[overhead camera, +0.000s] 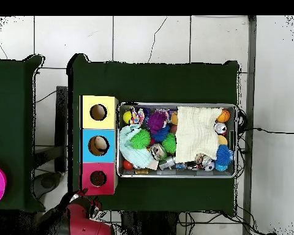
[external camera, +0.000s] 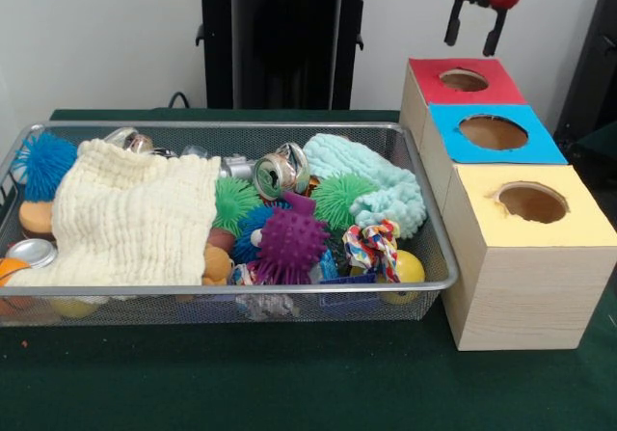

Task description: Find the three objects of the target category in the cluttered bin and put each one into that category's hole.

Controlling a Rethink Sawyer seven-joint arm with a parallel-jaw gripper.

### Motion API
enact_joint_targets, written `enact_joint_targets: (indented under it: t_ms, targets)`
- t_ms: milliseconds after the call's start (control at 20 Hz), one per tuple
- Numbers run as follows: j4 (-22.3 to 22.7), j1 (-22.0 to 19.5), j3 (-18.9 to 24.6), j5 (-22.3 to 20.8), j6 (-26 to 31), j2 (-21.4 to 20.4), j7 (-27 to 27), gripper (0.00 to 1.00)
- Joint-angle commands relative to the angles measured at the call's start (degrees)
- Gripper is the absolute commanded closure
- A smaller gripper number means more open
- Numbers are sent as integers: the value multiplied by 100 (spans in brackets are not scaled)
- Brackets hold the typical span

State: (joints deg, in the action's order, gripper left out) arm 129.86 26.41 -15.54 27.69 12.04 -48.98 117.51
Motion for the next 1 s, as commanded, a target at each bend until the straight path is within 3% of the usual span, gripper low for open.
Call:
enact_joint_targets:
  t_ms: [50,400,650,850,1000]
  targets:
    - [-443,-95,32,-33,1052,-270,1141,0]
    - [-668,-21,-174,-137,1021,-88,1083,0]
    - [-1016,73,-583,-379,993,236,899,0]
    - [-1286,-402,-497,-680,939,395,358,0]
    - [-1460,-959,-170,-922,960,418,-61,0]
